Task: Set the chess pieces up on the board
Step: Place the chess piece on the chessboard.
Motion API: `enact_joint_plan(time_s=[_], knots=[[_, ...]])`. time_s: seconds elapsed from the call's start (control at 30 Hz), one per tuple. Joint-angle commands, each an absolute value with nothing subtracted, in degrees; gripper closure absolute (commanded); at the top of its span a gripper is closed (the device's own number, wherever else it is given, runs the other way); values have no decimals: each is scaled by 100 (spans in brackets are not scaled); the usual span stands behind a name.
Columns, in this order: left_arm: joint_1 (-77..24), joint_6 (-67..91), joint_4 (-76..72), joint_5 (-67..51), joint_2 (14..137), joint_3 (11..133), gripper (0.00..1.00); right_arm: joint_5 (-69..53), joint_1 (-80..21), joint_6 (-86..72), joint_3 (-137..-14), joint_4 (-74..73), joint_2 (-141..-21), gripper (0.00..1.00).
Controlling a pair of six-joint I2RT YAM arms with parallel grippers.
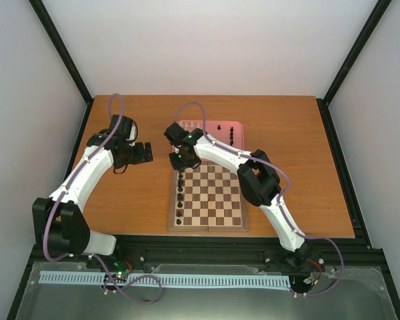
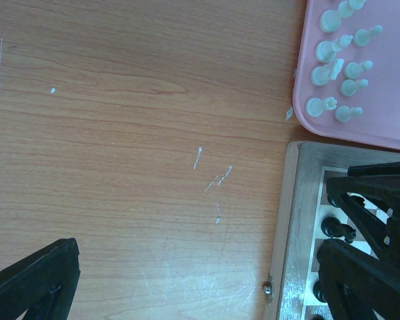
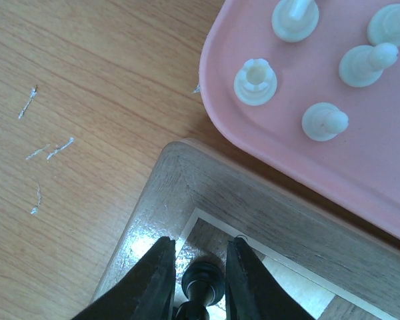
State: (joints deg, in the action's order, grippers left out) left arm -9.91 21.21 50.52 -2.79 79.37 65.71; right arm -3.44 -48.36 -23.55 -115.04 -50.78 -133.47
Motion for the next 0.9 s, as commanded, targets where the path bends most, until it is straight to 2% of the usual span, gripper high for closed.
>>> enact_joint_plan(time_s=[0.0, 0.27, 0.43, 0.87], knots=[[-976, 2074, 4963, -316, 7922, 6601, 0, -247, -4887, -2339, -11667, -5100, -13401, 77], [-976, 2061, 4955, -308, 7969, 6618, 0, -271, -4887, -2292, -11732, -5164, -13409, 76], [-976, 2072, 4950, -302, 7974, 6627, 0, -238, -4887, -2260, -11724, -5160, -13317, 67], [-976, 2059, 4974, -299, 7929, 6668, 0, 83, -4858, -2196, -12120, -5478, -12973, 54]])
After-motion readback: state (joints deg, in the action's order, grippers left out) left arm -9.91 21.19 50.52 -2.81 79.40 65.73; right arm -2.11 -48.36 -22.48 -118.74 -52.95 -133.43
